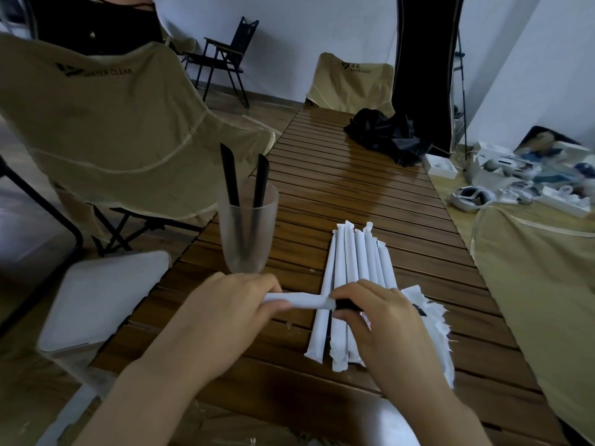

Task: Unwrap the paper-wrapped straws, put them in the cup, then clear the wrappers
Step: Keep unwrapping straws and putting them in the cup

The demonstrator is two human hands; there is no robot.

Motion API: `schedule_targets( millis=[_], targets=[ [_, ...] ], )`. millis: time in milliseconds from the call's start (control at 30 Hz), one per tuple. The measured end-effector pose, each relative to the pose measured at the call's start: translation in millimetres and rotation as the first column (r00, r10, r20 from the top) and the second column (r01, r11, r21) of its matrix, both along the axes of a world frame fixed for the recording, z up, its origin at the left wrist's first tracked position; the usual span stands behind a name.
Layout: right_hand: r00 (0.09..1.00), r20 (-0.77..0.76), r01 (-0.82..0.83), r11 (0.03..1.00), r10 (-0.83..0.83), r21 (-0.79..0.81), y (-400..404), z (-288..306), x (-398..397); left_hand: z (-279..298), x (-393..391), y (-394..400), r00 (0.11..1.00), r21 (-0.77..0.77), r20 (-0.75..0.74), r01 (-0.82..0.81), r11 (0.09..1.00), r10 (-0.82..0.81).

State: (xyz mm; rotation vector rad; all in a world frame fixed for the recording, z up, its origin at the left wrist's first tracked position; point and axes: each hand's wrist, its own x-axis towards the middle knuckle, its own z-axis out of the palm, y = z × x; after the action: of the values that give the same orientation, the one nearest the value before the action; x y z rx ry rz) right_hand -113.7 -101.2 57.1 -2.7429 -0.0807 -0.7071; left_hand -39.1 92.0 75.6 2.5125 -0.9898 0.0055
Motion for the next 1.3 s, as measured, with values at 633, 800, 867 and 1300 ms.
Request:
schedule_targets(
  millis=[633,800,867,1300],
  targets=[
    [0.965,-0.256,0.160,0.889,-0.050,0.430,20.7,17.9,-0.2,1.3,-1.6,-3.2,0.998,-0.101,0.018,0.054,0.993,-0.052],
    [0.990,-0.138,0.092,0.871,-0.028,0.482,21.1,14.3,-0.7,-0.1,-3.4,-6.5,0.998,-0.135,0.053,-0.025,0.990,0.032],
    [0.993,-0.117,0.075,0.868,-0.019,0.491,20.9,12.2,-0.5,-0.5,-5.6,-8.2,0.996,-0.145,0.057,-0.061,0.988,0.070],
    [0.952,0.305,-0.088,0.977,0.025,0.195,27.6,-1.1,2.3,2.1,-4.9,-11.2,0.967,-0.210,-0.210,-0.191,0.959,0.146]
  ],
)
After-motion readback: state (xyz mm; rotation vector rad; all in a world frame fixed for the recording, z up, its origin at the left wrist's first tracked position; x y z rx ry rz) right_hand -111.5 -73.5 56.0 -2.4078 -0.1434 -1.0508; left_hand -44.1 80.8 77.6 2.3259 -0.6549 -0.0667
